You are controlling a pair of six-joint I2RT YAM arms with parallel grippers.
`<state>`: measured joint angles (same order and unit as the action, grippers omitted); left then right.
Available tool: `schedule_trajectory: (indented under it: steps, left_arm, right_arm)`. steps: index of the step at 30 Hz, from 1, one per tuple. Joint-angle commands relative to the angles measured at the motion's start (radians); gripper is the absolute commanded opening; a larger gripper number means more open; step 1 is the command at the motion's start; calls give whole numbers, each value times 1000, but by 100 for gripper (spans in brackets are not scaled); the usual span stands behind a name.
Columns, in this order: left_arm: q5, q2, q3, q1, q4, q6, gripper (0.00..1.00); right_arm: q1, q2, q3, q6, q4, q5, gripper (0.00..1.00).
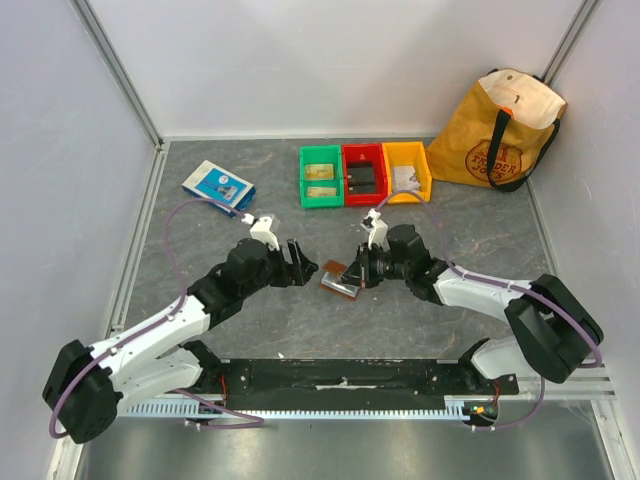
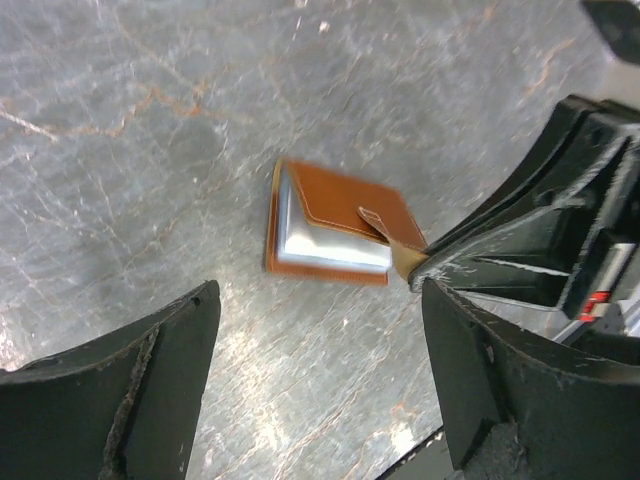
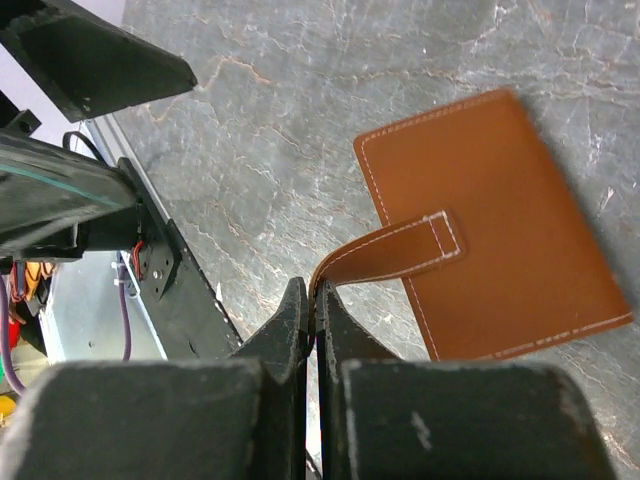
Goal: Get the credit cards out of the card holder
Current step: Open the card holder at the center of the board.
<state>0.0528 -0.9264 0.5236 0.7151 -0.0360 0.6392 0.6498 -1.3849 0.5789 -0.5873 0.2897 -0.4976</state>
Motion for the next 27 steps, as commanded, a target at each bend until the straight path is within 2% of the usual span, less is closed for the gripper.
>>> schedule_trajectory:
  steps: [1,5,10,12,17,21,25,27]
  left_arm:
    - [-34,-71,55,9,-47,24,85]
    - [-39,-81,52,14,-48,22,81]
    - [-82,-124,50,23,-45,42,74]
    - [-90,-153,52,30,-39,53,71]
    - [-103,-254,73,53,-16,82,69]
    - [-119,-302,75,58,33,131,70]
    - [-85,-276,56,58,76,154,70]
    - [-67,-247,41,60,74,152,68]
  right_arm:
    - [-3,-5,36,-42,8,-4,0]
    - [-12,20,70,-46,-90,73,0]
    - [-81,15,75,-91,-156,125,0]
    - [-117,-2,65,-118,-167,110,0]
    - [-193,-36,58,-147,-184,41,0]
    - [-191,9,90,-169,-217,25,0]
    - [-171,46,191,-123,-374,71,0]
    - [-148,44,240,-99,-449,108,3]
